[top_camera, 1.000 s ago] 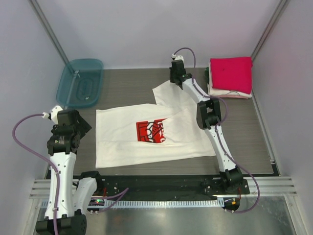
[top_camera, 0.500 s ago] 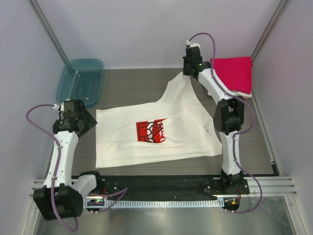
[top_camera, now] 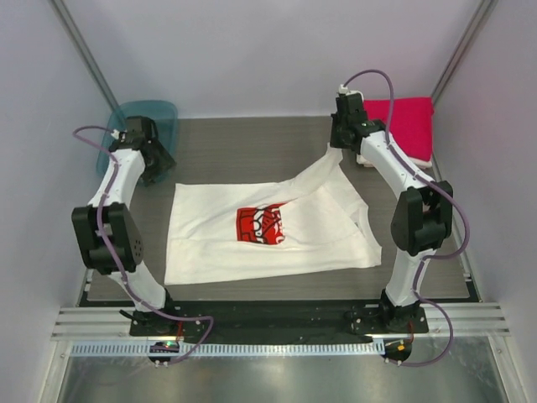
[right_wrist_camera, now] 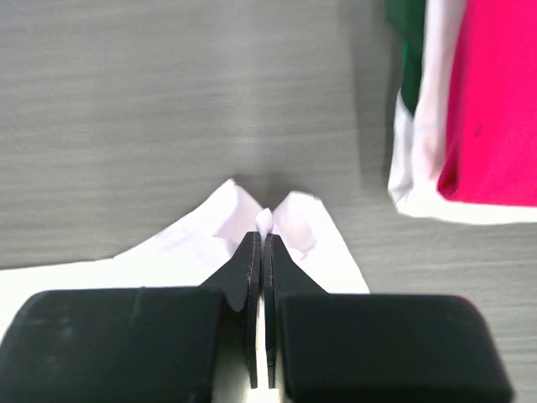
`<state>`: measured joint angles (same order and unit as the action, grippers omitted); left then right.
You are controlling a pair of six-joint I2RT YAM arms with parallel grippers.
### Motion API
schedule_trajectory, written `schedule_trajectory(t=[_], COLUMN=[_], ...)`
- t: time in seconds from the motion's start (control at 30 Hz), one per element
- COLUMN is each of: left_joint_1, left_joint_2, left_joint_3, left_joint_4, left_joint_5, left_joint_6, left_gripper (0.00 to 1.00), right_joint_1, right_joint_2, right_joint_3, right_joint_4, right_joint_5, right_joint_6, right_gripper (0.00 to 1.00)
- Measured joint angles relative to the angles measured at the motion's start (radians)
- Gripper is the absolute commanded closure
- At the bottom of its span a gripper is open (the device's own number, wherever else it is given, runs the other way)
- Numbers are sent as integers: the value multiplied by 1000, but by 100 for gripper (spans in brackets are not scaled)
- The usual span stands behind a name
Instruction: Fold and stack the t-shirts
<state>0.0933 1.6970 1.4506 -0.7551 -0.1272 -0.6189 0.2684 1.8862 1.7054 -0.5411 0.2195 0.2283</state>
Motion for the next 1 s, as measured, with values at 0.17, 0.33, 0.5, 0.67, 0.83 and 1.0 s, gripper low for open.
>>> schedule_trajectory(t=[0.17,0.33,0.5,0.67,0.83,1.0], left_joint_1=[-85,-148,-150,-152,-159,-159], left_joint_2=[199,324,375,395,453,500], left_joint_3=[125,201,232,235,276,290], left_joint_4=[0,-19,-58,-85,-112,-121], left_joint_5=[-28,-71,-135,-196,-233,-248], left_joint_6=[-2,-16,-56,-98,-137,-168], left_gripper=[38,38,34,32,37,56], right_joint_1=[1,0,0,1,0,1], right_joint_2=[4,3,2,-13,-28,-32], right_joint_3=[-23,-58,-98,-131,-138,-150], right_joint_4=[-14,-8,-13,-14,-11,-5], right_joint_5=[-25,-44,-64,-79,-104,-119], right_joint_6=[7,8,11,15,21,29], right_gripper=[99,99,99,99,99,99])
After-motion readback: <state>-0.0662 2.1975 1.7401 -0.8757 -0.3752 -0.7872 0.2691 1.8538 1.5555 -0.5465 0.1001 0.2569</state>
